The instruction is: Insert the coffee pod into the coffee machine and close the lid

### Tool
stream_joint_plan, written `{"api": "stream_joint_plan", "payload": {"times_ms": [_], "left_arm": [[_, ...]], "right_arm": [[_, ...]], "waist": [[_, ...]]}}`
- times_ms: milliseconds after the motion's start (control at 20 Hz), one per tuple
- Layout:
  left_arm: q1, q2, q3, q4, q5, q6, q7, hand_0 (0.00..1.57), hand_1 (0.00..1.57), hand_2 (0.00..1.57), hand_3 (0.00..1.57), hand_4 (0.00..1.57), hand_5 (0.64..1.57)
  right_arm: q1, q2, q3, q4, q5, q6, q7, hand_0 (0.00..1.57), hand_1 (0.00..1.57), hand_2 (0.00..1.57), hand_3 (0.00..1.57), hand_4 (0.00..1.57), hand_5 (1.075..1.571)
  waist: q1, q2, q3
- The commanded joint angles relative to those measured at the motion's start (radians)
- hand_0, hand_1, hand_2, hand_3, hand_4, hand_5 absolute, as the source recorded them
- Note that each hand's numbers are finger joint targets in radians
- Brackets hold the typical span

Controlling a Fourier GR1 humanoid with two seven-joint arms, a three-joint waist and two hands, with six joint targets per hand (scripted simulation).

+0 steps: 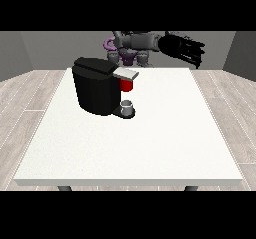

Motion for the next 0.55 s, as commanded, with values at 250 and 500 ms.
{"api": "stream_joint_plan", "payload": {"times_ms": [250, 500], "left_arm": [[0.111, -0.010, 0.010, -0.007, 0.022, 0.003, 0.024, 0.00, 0.00, 0.00, 0.00, 0.33, 1.571], [0.215, 0.014, 0.051, 0.059, 0.019, 0.015, -0.027, 0.00, 0.00, 0.00, 0.00, 0.27, 1.571]], "right_arm": [[0.109, 0.171, 0.089, 0.009, -0.013, 0.009, -0.173, 0.00, 0.00, 0.00, 0.00, 0.17, 1.571], [0.260, 0.257, 0.188, -0.042, -0.066, -0.004, -0.223, 0.00, 0.00, 0.00, 0.00, 0.26, 1.571]], "waist": [[-0.099, -0.133, -0.0007], [-0.203, -0.228, -0.0009]]}}
